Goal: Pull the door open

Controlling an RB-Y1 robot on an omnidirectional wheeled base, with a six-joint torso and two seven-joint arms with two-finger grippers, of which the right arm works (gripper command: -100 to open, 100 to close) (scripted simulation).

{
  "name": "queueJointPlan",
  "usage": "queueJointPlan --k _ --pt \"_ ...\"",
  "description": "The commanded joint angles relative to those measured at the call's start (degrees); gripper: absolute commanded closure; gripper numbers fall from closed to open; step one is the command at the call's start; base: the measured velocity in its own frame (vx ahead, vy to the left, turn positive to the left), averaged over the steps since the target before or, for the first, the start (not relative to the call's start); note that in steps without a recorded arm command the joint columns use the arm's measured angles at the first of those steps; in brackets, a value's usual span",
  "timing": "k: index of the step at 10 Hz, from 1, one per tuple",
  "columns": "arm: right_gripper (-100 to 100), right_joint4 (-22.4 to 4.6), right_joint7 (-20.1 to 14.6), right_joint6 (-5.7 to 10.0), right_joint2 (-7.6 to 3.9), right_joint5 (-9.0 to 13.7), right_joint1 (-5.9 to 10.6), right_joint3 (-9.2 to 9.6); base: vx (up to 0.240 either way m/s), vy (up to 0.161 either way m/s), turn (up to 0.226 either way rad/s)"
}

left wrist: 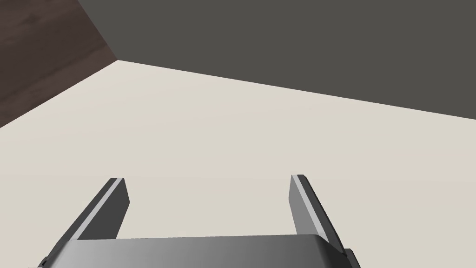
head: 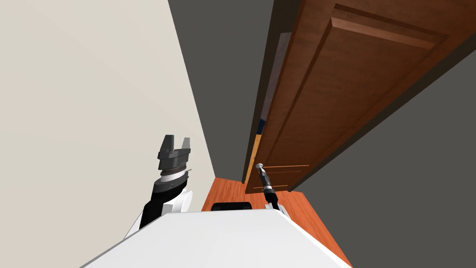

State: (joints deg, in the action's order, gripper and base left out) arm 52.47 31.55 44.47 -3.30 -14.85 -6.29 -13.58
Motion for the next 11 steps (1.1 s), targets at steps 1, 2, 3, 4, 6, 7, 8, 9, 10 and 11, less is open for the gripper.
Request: queueJointPlan --k 1,2,3,4,6,7,8,9,10,11 --pt "100 -0.3 -1.6 0.18 -0.38 0.5 0.11 -0.13 -0.042 -0.003 0.034" --pt "100 -0.6 -3.9 0.22 -0.69 1.4 0.23 0.00 -0.049 -0.007 0.064" --pt "100 -0.9 -5.4 0.27 -0.99 2.4 0.36 0.14 -0.068 -0.022 0.105" --pt "100 -0.9 -6.3 0.27 -0.99 2.4 0.36 0.14 -0.056 -0.021 0.041" --pt "100 -1.1 -8.7 0.32 -1.30 3.3 0.49 0.28 -0.045 -0.009 0.050" --pt "100 -1.4 -10.7 0.36 -1.60 4.2 0.62 0.42 -0.048 -0.008 0.069" --pt "100 -1.4 -11.1 0.36 -1.60 4.2 0.62 0.42 -0.040 -0.013 0.034" --pt "100 -1.7 -13.3 0.41 -1.91 5.2 0.75 0.56 -0.043 -0.011 0.061" --pt "100 -1.9 -14.8 0.46 -2.21 6.1 0.88 0.71 -0.069 -0.011 0.119" --pt "100 -1.9 -15.8 0.46 -2.21 6.1 0.88 0.71 -0.051 -0.013 0.045"
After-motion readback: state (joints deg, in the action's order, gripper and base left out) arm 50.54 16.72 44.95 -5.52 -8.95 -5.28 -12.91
